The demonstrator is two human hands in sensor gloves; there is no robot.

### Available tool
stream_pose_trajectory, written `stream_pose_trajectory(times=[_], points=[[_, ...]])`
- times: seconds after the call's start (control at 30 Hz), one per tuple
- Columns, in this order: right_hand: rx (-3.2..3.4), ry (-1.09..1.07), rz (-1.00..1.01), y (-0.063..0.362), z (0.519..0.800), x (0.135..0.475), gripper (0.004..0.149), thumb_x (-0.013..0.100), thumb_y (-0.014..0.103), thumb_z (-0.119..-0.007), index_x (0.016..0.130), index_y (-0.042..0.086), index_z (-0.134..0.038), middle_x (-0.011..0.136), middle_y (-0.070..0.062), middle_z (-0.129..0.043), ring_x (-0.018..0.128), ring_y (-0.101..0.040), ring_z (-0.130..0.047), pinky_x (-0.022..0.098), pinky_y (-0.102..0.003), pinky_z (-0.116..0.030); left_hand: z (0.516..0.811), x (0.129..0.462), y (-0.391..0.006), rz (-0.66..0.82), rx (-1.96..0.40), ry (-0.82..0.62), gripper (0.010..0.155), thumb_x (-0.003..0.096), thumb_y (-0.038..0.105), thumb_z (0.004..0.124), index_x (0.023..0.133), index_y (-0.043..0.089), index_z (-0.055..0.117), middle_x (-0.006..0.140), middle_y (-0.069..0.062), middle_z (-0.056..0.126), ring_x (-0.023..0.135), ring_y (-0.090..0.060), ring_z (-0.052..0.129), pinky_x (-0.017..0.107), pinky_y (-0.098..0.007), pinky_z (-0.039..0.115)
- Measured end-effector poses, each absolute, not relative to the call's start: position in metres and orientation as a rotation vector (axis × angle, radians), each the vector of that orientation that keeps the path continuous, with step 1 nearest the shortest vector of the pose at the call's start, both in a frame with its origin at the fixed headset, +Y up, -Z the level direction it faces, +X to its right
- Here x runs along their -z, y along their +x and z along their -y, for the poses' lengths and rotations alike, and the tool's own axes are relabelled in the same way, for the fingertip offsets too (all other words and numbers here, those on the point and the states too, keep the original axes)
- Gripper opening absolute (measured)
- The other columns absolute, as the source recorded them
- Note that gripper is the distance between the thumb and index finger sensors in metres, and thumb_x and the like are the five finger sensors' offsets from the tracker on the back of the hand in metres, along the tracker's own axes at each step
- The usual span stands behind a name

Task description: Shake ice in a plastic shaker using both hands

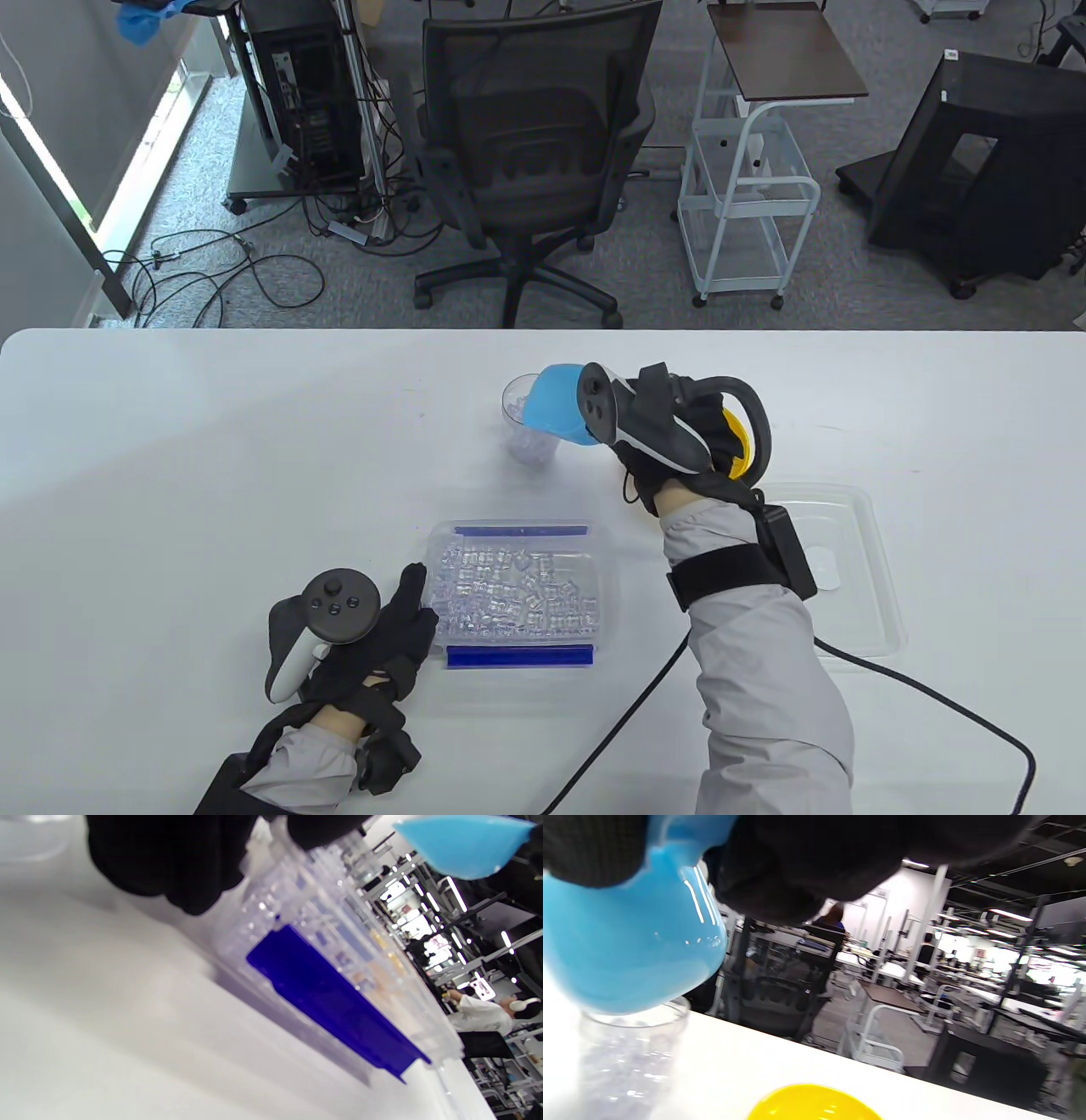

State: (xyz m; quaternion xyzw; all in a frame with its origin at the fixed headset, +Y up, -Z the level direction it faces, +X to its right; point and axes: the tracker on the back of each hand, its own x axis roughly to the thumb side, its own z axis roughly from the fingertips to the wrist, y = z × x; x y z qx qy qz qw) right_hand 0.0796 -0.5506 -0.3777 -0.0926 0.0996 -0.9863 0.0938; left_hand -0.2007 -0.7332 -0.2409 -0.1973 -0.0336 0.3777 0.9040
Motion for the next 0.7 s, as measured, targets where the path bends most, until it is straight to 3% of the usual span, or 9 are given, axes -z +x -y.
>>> stream_pose_trajectory(times=[0.27, 0.53, 0.7], points=[[2.975, -0.6, -0.225, 0.088, 0.57, 0.331, 0.058, 0.039, 0.061, -0.081, 0.072, 0.014, -0.092, 0.045, -0.012, -0.1, 0.022, -0.019, -0.094, 0.021, -0.04, -0.085, 0.734, 0.24, -0.201, 0.069, -0.787, -0.41, 0.062, 0.0703, 0.025, 0.059, 0.121, 0.002, 0.031, 0.108, -0.036, 0.07, 0.087, -0.046, 0.085, 0.061, -0.059, 0.079], [2.825, -0.8, -0.074, 0.095, 0.596, 0.31, 0.059, 0.037, 0.06, -0.083, 0.071, 0.013, -0.093, 0.044, -0.013, -0.1, 0.021, -0.02, -0.094, 0.02, -0.041, -0.084, 0.735, 0.24, -0.201, 0.067, -0.791, -0.409, 0.063, 0.0703, 0.025, 0.059, 0.122, 0.005, 0.028, 0.108, -0.036, 0.069, 0.088, -0.046, 0.085, 0.061, -0.06, 0.078], [2.738, -0.889, 0.003, 0.093, 0.603, 0.311, 0.059, 0.036, 0.06, -0.084, 0.07, 0.013, -0.094, 0.044, -0.013, -0.1, 0.021, -0.021, -0.093, 0.02, -0.042, -0.084, 0.735, 0.24, -0.2, 0.071, -0.789, -0.408, 0.061, 0.0703, 0.025, 0.059, 0.123, 0.02, 0.029, 0.109, -0.036, 0.069, 0.088, -0.047, 0.084, 0.061, -0.06, 0.078]])
